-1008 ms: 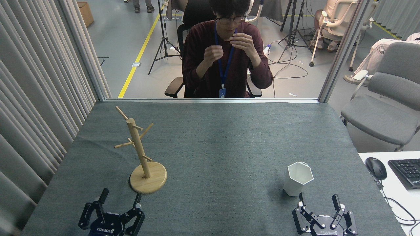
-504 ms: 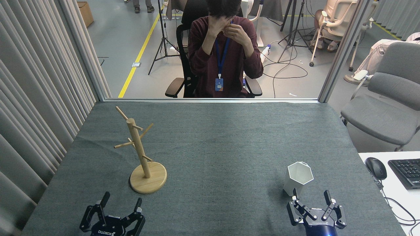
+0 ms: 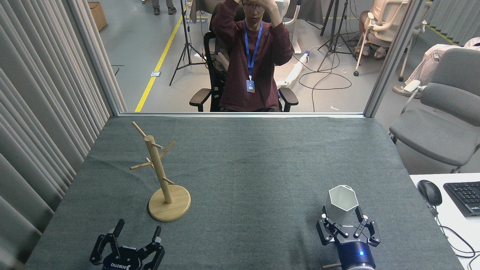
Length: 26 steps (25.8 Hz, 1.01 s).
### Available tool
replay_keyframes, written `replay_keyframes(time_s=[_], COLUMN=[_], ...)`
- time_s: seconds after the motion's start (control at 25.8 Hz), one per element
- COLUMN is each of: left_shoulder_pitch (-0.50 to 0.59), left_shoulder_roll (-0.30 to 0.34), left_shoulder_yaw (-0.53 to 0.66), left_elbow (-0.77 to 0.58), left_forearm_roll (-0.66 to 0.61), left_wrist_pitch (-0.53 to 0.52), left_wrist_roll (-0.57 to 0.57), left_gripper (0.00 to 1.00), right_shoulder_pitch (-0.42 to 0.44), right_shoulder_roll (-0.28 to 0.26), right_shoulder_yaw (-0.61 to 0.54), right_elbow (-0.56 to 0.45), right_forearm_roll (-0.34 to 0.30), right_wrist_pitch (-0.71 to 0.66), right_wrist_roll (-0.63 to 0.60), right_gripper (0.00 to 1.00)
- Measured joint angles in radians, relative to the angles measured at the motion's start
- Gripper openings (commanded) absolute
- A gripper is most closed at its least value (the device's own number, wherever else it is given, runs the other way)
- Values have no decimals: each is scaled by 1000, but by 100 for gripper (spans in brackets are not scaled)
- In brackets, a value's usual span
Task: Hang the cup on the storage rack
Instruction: 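Move the right gripper over the white hexagonal cup and close on it, then lift the white cup with the right gripper toward the left gripper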
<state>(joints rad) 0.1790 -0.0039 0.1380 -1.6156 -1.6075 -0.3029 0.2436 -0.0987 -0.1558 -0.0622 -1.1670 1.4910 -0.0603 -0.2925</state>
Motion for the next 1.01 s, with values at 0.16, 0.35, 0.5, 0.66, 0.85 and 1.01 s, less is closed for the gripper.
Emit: replay_keyframes(time_s=[0.16,0.35,0.5,0.66,0.85,1.01], left_shoulder_pitch=[0,0,-2,-2,-2,-1], left_shoulder_roll=[3,5,6,11,23,27], left_shoulder_yaw=[0,0,0,1,3,12], left_elbow=[0,-1,-3,-5,-7,-9], left_forearm_roll=[2,3,3,3,4,4], left_wrist_pitch=[-2,-4,-6,-6,-7,-8], left_wrist_roll=[0,1,1,1,1,1], left_gripper=[100,100,100,100,100,100], right_shoulder_pitch=[-3,-5,-25,-55,-95,-114], right_shoulder_roll=[-6,-18,-24,-27,-28,-28], right_shoulder_yaw=[2,0,0,1,2,2], right_elbow=[10,22,46,83,130,161], right_forearm_roll=[0,-2,-3,-3,-2,-2], right_wrist_pitch=[1,2,2,3,4,4], right_wrist_roll=[3,-1,-4,-5,-8,-11], right_gripper=[99,99,99,99,99,84])
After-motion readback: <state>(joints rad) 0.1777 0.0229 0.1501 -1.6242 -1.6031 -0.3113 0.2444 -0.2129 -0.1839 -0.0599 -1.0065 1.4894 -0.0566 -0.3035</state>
